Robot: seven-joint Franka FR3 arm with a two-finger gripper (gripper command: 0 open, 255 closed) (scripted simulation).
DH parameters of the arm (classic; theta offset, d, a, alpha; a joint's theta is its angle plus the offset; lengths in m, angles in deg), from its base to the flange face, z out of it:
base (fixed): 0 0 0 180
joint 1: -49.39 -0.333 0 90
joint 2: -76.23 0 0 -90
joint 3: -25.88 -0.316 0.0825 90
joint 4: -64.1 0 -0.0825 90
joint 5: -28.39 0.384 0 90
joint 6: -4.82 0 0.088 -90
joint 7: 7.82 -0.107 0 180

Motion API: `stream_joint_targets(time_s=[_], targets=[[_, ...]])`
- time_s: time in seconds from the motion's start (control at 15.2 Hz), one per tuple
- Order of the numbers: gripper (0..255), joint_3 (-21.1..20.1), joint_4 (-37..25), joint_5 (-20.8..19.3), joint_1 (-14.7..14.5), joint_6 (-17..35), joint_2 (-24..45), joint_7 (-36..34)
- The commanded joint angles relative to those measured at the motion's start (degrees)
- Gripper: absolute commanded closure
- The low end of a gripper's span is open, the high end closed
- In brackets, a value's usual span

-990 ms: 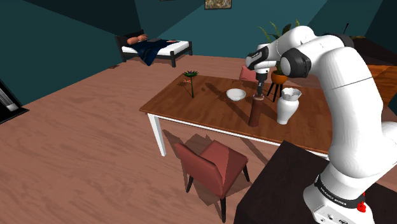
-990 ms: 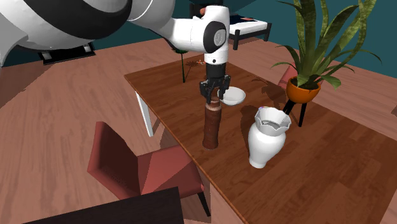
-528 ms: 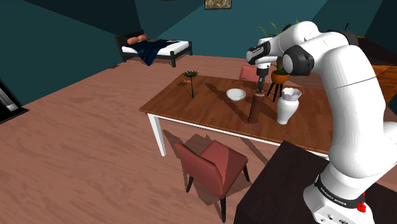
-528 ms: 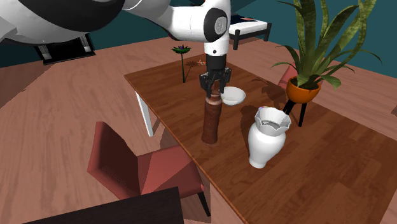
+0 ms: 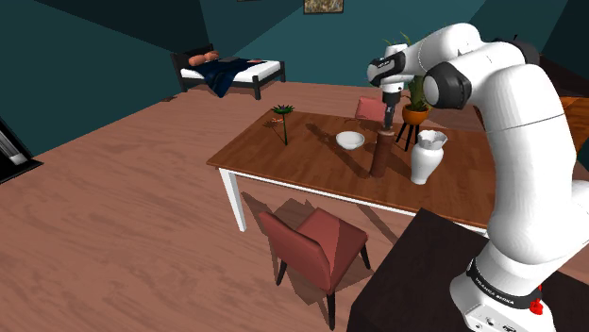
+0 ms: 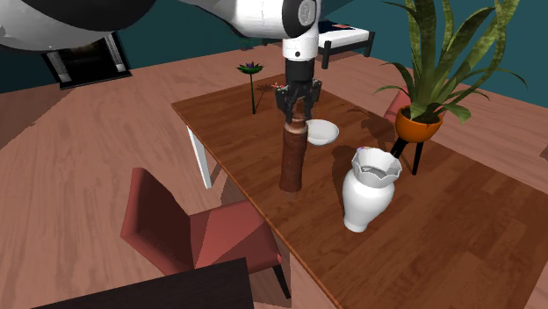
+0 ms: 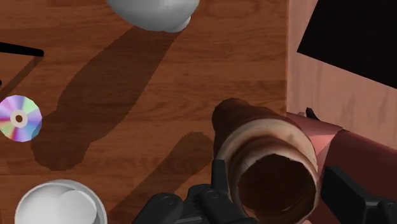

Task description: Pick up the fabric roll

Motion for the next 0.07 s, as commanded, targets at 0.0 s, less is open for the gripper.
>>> stream_joint_targets(time_s=[0.0], targets=[[255, 0.02, -0.51, -0.03, 0.04, -0.46, -0.02, -0.04]])
